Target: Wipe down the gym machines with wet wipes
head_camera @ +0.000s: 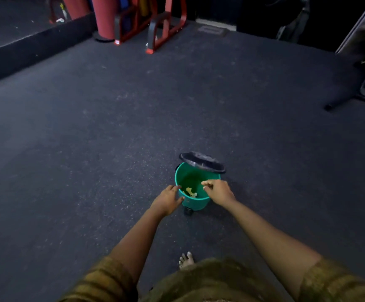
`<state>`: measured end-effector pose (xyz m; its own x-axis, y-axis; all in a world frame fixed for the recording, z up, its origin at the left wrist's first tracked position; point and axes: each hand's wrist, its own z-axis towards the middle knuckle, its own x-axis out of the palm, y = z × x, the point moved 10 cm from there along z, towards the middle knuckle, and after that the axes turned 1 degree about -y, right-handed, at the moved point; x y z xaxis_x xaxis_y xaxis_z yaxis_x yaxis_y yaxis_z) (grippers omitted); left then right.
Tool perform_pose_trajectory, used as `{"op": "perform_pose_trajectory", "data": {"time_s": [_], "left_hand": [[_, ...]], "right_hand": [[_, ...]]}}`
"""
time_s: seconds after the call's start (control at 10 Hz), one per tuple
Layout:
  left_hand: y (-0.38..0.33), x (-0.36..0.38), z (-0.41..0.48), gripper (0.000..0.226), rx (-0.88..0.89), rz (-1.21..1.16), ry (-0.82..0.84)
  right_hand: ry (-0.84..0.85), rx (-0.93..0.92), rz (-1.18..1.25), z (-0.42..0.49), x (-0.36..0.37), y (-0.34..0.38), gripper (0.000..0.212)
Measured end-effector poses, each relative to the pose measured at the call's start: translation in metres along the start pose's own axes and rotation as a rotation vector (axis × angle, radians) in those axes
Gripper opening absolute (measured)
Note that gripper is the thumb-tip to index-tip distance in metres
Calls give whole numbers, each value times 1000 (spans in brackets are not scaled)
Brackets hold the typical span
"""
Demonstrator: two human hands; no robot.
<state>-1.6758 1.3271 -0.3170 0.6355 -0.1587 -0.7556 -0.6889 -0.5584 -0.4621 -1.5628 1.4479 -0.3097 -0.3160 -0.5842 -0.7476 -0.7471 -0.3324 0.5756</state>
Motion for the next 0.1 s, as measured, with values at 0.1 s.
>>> {"op": "perform_pose_trajectory", "data": {"time_s": [0.1], "left_hand": [[-23,17,-13,55,81,63,51]], "right_hand": [[-73,56,31,-33,-9,-25,29]]}}
